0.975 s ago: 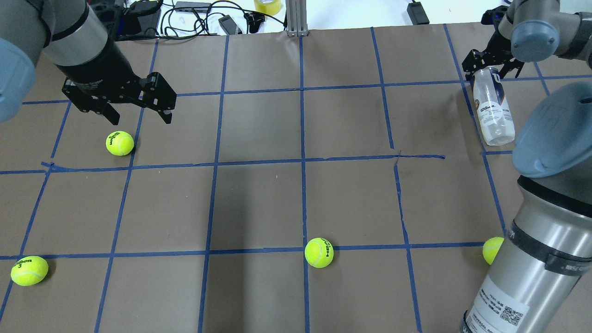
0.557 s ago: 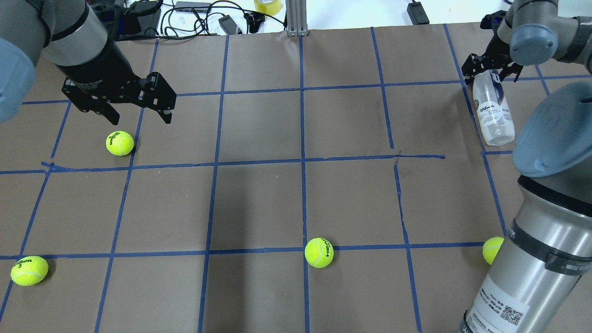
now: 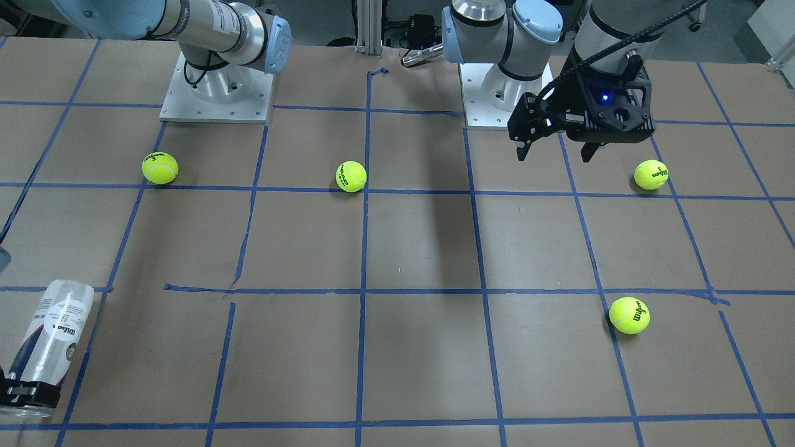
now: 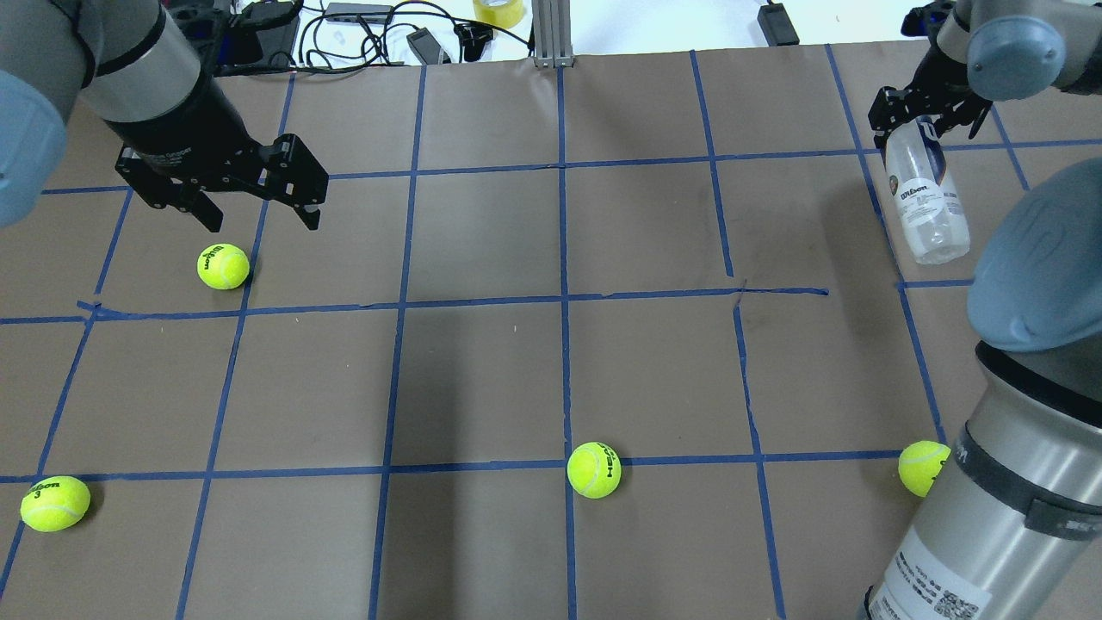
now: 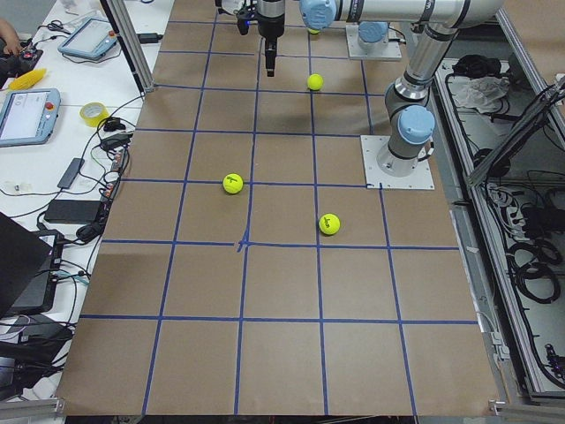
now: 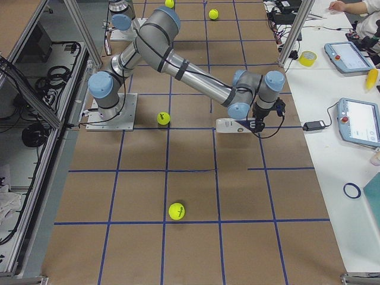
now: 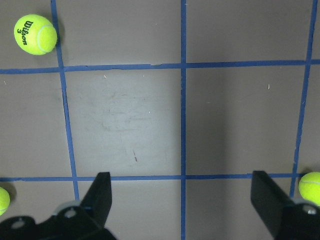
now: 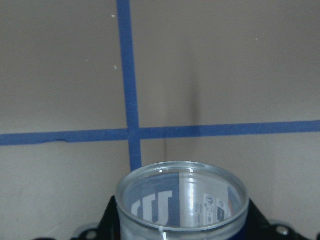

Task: Lift up tennis ball bucket
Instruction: 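Lift the can with the right gripper and carry it toward the table center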

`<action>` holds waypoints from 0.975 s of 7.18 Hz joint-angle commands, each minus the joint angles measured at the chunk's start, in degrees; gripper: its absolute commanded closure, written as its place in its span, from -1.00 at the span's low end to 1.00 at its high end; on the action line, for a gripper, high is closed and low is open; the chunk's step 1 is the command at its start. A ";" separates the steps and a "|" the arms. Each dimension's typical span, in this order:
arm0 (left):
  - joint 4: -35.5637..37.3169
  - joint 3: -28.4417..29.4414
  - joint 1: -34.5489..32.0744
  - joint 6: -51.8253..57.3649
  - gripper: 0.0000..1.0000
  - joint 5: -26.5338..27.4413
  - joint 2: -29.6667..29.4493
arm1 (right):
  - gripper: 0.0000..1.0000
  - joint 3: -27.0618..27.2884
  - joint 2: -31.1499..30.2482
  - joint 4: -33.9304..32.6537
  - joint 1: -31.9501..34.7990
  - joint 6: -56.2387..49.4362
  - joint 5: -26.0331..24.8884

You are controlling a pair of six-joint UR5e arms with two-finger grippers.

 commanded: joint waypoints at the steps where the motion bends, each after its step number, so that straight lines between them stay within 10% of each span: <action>1: 0.00 0.00 0.09 0.09 -1.00 -0.09 0.08 | 0.33 3.64 -9.49 6.47 7.40 -1.59 4.70; 7: 1.05 2.63 16.41 3.31 -1.00 1.58 0.00 | 0.80 14.82 -15.86 -8.86 40.70 -16.84 -0.91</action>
